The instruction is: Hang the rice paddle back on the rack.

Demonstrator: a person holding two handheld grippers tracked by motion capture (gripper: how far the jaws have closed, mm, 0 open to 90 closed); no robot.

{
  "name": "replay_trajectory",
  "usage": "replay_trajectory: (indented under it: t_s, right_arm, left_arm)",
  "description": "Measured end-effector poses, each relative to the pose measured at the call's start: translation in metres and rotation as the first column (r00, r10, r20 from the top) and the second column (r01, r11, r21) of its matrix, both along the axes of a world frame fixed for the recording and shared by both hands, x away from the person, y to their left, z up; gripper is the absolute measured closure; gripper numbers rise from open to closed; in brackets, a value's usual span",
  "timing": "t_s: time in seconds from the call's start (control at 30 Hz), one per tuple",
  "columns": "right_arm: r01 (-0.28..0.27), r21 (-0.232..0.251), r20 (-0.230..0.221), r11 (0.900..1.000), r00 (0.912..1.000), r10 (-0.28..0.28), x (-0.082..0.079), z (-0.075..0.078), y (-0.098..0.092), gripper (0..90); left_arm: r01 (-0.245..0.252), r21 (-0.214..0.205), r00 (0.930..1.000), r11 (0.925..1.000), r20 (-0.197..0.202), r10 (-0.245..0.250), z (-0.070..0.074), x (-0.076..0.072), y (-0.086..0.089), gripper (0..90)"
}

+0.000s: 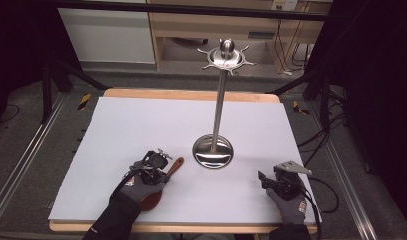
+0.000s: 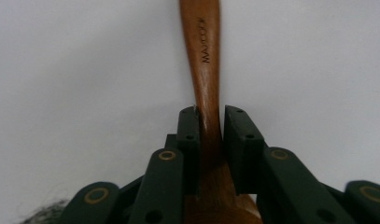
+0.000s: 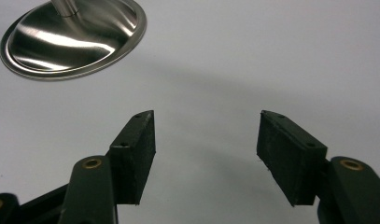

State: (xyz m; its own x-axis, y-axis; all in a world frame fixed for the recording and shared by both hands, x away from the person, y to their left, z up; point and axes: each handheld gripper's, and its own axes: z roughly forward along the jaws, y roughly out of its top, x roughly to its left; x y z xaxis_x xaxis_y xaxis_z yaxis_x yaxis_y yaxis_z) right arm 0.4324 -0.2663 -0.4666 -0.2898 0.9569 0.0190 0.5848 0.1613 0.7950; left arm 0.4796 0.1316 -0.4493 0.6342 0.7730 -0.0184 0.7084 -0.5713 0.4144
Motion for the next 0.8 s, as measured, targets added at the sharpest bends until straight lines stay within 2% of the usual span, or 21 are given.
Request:
replay_trajectory:
  t_s: [0.2, 0.43, 0.6, 0.8]
  right_arm:
    - [-0.005, -0.001, -0.004, 1.0000, 1.0000, 0.005, 0.000, 0.000, 0.000, 38.1]
    - [-0.009, 0.003, -0.006, 1.0000, 0.9999, 0.009, 0.000, 0.000, 0.000, 38.7]
    - [-0.010, 0.005, -0.004, 0.9999, 0.9999, 0.010, 0.000, 0.000, 0.000, 39.5]
    - [-0.012, 0.010, -0.005, 0.9999, 0.9999, 0.012, 0.000, 0.000, 0.000, 39.9]
  left_arm:
    - [0.023, 0.006, 0.9997, 0.9997, -0.004, -0.023, 0.000, 0.001, 0.001, 75.8]
    - [0.077, 0.040, 0.9970, 0.9962, -0.018, -0.076, 0.002, 0.007, -0.002, 72.6]
    - [0.077, 0.028, 0.9963, 0.9966, -0.041, -0.076, 0.001, 0.010, 0.000, 73.2]
    - [0.077, 0.047, 0.9945, 0.9959, -0.074, -0.074, 0.001, 0.014, -0.003, 73.6]
